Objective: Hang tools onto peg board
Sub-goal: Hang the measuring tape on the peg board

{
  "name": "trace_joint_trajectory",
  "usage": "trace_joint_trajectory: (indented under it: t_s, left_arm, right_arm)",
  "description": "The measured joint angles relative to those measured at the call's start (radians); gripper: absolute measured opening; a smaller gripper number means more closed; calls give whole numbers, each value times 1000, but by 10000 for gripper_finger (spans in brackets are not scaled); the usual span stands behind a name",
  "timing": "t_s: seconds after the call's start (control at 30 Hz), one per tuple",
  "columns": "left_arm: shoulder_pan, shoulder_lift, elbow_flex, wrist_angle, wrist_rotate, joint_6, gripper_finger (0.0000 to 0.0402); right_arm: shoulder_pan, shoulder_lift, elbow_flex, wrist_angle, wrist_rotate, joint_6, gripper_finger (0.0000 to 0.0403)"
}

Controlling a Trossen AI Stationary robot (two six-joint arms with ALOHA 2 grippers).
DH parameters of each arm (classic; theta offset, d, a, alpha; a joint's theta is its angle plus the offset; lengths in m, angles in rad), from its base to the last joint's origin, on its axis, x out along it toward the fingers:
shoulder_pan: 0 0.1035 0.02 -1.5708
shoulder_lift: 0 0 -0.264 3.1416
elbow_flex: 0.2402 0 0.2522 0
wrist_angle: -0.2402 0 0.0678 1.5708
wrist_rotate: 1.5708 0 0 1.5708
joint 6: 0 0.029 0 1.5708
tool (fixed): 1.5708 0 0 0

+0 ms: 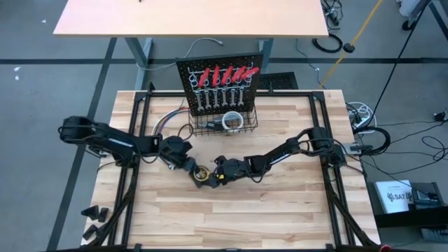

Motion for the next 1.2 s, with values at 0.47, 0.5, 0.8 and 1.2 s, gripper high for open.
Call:
trace_joint_trajectory:
  t_s: [0.47, 0.5, 0.8, 1.2]
  left_arm:
    - [-21, -88, 38, 78, -18, -18, 143]
    - [-20, -93, 49, 90, -23, -16, 136]
    - [-17, -164, 55, 66, -65, 66, 127]
    - [-257, -423, 55, -305, -238, 47, 127]
  right_arm:
    - [-38, -2, 11, 75, 162, -62, 251]
    - [-41, -3, 14, 78, 156, -62, 251]
    - [-64, -7, 20, 59, 29, -113, 251]
    - [-69, -6, 19, 23, -292, -153, 251]
